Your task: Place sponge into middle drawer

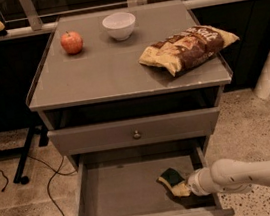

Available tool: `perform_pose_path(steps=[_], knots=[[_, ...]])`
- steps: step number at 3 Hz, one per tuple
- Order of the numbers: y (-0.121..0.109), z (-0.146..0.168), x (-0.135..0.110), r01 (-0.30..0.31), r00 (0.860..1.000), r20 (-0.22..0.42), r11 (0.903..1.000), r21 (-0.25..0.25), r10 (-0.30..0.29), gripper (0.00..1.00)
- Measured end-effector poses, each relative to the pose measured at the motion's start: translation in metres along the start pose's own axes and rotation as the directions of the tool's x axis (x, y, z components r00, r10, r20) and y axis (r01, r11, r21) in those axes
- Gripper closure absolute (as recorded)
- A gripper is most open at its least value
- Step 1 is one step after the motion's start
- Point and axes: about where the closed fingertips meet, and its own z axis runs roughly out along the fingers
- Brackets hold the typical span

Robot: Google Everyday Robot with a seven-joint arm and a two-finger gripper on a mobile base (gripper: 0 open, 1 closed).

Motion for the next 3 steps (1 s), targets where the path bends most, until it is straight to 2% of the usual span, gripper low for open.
perform_pose_path(steps=[3], knots=[[0.0001,0.0001,0.0,0.0,1.0,0.0,1.0,0.0,0.0,0.11]])
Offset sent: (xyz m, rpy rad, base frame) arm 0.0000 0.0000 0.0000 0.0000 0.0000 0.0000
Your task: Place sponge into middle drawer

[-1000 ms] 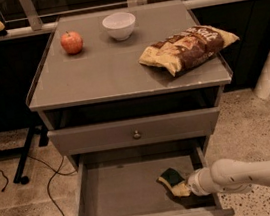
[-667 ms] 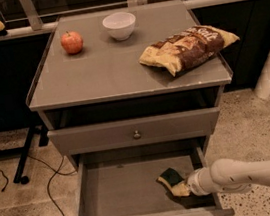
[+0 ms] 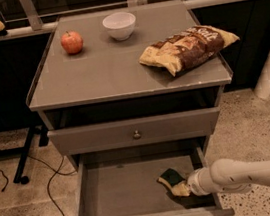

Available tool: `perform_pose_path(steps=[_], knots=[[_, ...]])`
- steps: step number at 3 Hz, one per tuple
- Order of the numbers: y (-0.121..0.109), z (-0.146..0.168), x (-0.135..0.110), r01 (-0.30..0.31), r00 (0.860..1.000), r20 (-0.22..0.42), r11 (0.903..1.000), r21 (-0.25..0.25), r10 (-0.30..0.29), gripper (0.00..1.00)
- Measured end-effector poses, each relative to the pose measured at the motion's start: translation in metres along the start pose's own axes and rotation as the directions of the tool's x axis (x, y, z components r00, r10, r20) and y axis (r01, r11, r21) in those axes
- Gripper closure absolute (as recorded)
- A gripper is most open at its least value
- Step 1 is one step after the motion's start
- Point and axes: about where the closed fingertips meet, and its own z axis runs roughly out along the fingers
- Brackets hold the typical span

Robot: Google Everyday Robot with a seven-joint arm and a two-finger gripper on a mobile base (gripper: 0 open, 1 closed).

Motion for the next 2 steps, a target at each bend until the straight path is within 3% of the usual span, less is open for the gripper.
perform_pose_path(steps=[1,2], knots=[[0.0,0.0,0.0,0.0,1.0,0.0,1.0,0.0,0.0,0.0],[0.0,0.0,0.0,0.0,1.0,0.0,1.0,0.0,0.0,0.0]])
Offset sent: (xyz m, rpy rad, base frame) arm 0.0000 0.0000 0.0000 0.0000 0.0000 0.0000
